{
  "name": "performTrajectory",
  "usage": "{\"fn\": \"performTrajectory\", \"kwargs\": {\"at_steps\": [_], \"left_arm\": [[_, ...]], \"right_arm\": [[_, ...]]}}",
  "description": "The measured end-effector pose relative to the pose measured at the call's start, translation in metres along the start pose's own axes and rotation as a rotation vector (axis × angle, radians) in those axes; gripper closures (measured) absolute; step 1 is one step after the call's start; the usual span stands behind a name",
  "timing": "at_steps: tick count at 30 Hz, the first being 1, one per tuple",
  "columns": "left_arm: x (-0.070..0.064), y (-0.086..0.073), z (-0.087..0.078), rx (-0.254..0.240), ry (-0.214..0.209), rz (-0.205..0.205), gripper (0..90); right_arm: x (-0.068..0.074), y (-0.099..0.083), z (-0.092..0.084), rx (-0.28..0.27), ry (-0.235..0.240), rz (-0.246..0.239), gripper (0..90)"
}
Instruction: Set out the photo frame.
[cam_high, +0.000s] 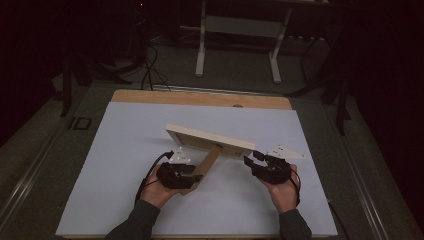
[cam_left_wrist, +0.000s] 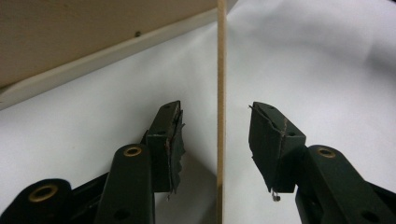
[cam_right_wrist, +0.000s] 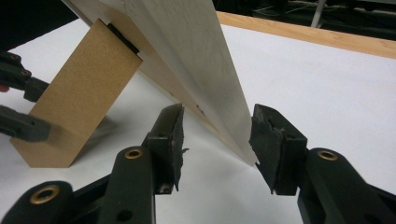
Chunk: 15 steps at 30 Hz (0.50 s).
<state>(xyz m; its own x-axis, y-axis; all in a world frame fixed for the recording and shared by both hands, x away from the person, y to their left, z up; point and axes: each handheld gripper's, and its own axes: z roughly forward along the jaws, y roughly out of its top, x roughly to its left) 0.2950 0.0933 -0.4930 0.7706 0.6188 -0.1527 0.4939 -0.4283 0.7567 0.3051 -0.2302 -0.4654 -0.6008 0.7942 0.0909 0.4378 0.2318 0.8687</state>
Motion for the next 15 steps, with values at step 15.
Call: {"fn": "performTrajectory", "kwargs": {"at_steps": [15], "left_arm": [[0.005, -0.003, -0.017, -0.037, 0.033, -0.058, 52.4]], "right_arm": [[-0.011, -0.001, 0.003, 0.078, 0.043, -0.014, 54.5]]}}
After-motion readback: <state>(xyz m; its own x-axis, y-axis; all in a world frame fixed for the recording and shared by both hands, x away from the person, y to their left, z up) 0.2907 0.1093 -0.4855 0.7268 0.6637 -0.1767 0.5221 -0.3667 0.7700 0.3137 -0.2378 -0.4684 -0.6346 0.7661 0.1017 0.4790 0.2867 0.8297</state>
